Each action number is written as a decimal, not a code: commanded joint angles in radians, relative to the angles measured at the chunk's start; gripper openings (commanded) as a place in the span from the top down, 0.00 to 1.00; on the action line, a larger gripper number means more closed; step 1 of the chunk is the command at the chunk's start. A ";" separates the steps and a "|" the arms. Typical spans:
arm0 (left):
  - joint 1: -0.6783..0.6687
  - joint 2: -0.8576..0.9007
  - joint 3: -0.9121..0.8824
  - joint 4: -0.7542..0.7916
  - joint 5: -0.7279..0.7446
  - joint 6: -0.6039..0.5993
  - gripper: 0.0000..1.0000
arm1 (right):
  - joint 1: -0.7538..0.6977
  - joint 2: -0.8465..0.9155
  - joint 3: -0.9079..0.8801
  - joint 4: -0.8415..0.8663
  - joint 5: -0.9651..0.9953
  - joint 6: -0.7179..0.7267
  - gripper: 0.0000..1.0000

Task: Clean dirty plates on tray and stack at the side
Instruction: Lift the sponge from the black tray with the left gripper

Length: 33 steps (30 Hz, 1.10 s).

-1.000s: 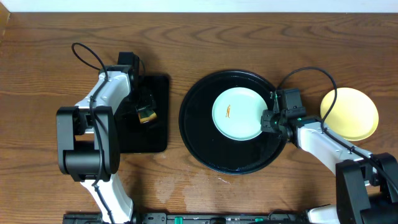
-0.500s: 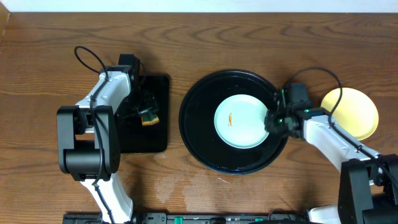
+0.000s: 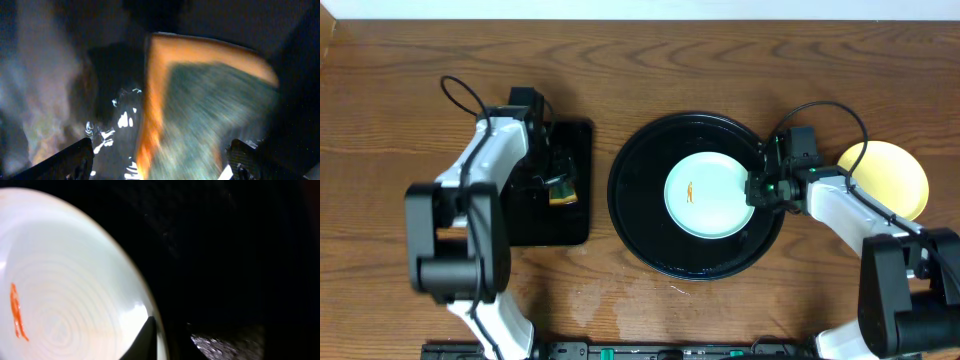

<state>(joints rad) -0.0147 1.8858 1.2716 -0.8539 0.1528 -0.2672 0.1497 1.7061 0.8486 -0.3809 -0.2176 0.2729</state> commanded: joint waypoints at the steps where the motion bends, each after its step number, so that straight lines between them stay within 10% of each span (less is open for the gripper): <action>1: -0.003 -0.120 0.000 -0.002 0.012 0.027 0.13 | -0.004 0.068 -0.003 0.008 -0.045 0.030 0.99; 16: -0.013 -0.001 -0.087 0.116 -0.006 0.028 0.48 | -0.004 0.080 -0.002 0.026 -0.019 0.003 0.99; 21: -0.035 0.093 -0.090 0.154 -0.007 0.069 0.92 | -0.004 0.080 -0.002 0.030 -0.019 0.003 0.99; 29: -0.027 0.078 -0.068 0.090 -0.031 0.068 0.92 | -0.004 0.080 -0.002 0.019 -0.019 0.003 0.99; 33: -0.020 -0.007 -0.056 0.061 -0.057 0.068 0.58 | -0.004 0.080 -0.002 0.018 -0.019 0.002 0.99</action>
<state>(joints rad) -0.0452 1.9285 1.2148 -0.7715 0.1371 -0.2050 0.1493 1.7344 0.8650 -0.3473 -0.2661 0.2844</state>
